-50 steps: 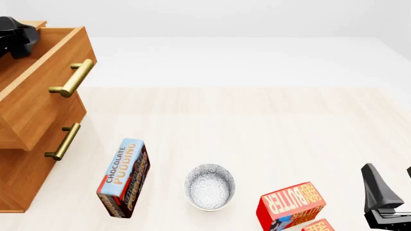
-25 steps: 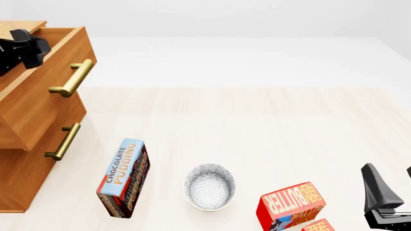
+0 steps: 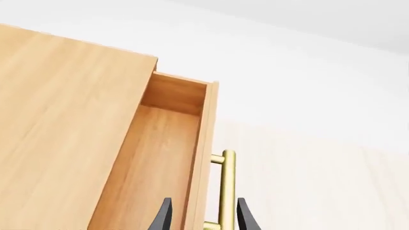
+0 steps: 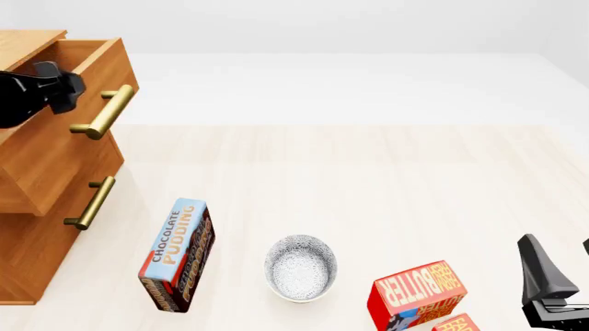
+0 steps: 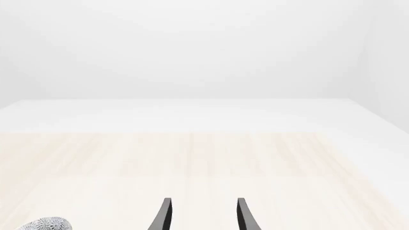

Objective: Put the bowl in the top drawer of the cabinet.

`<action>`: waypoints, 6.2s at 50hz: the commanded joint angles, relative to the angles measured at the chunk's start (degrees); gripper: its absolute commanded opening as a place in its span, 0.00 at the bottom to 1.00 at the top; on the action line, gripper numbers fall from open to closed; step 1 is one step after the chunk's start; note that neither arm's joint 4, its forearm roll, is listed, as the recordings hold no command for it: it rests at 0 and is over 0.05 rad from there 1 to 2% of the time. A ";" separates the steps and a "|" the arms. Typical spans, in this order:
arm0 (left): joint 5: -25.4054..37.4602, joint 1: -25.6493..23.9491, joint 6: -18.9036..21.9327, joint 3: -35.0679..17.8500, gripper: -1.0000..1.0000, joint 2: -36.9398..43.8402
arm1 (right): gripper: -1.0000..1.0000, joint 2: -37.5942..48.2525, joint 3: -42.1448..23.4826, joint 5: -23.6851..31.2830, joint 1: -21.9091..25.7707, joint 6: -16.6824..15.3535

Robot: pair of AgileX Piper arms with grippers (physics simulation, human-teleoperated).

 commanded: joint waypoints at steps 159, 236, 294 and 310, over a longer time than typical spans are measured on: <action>-4.25 -25.95 0.82 3.68 1.00 -0.37 | 1.00 -0.01 0.01 0.01 0.00 -0.01; 5.21 -31.60 6.44 0.53 1.00 -16.44 | 1.00 -0.02 0.01 0.00 0.01 -0.01; 1.09 -45.58 5.17 2.49 1.00 -12.11 | 1.00 -0.04 0.01 0.00 0.01 0.03; -0.63 -47.03 3.32 1.57 1.00 -7.02 | 1.00 -0.03 0.01 0.00 0.01 -0.03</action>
